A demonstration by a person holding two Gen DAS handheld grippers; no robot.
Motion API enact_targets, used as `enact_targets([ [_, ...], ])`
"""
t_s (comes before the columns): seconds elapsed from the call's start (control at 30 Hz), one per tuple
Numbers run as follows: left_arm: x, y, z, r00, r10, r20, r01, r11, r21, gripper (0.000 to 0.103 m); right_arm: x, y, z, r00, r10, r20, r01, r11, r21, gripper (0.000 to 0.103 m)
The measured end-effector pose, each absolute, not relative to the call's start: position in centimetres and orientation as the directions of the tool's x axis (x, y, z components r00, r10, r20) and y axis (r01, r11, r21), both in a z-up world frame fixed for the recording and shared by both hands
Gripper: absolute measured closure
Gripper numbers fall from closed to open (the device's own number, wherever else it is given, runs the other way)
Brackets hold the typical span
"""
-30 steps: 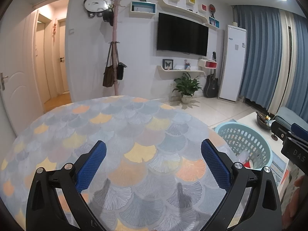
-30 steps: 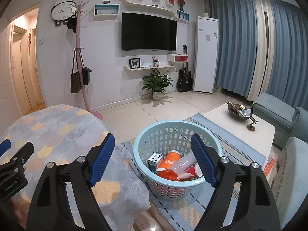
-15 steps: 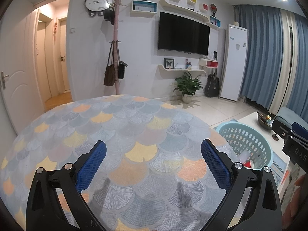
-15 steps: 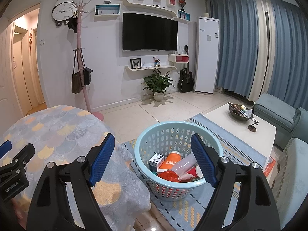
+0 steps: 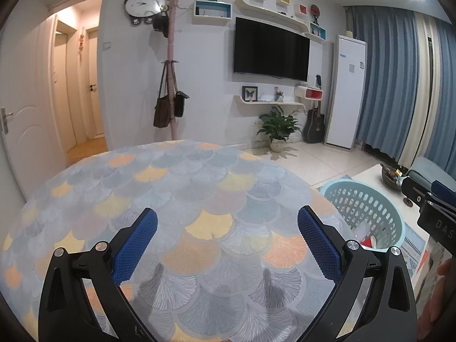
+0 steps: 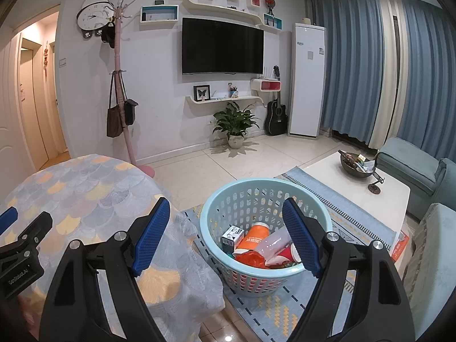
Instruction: Collect trash
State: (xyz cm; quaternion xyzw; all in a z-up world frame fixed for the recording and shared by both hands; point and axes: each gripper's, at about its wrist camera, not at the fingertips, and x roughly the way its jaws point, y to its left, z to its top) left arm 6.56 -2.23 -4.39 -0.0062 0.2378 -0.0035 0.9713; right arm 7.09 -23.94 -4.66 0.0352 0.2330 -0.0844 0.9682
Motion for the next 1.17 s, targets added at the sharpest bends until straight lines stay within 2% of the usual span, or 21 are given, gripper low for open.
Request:
enact_targets([
  [0.53, 6.6, -2.2, -4.2, 0.887, -0.005, -0.461, 0.0, 1.0, -0.012, 0.007, 7.4, -24.2, -4.8, 0.874, -0.119, -0.472, 0.169, 0.984, 0.064, 0.026],
  [0.7, 6.1, -2.0, -3.3, 0.904, 0.082, -0.42, -0.077, 0.997, 0.031, 0.007, 7.3, -24.2, -4.3, 0.875, -0.124, -0.467, 0.173, 0.983, 0.064, 0.026],
  [0.9, 5.9, -1.5, -2.1, 0.897, 0.125, -0.425, -0.117, 0.992, 0.046, 0.007, 7.1, -24.4, -3.7, 0.873, -0.129, -0.47, 0.183, 0.981, 0.07, 0.026],
  [1.17, 5.0, -0.1, -1.0, 0.889, 0.099, -0.446, -0.104, 0.994, 0.012, 0.007, 6.3, -24.4, -3.0, 0.877, -0.139, -0.46, 0.191, 0.979, 0.067, 0.026],
])
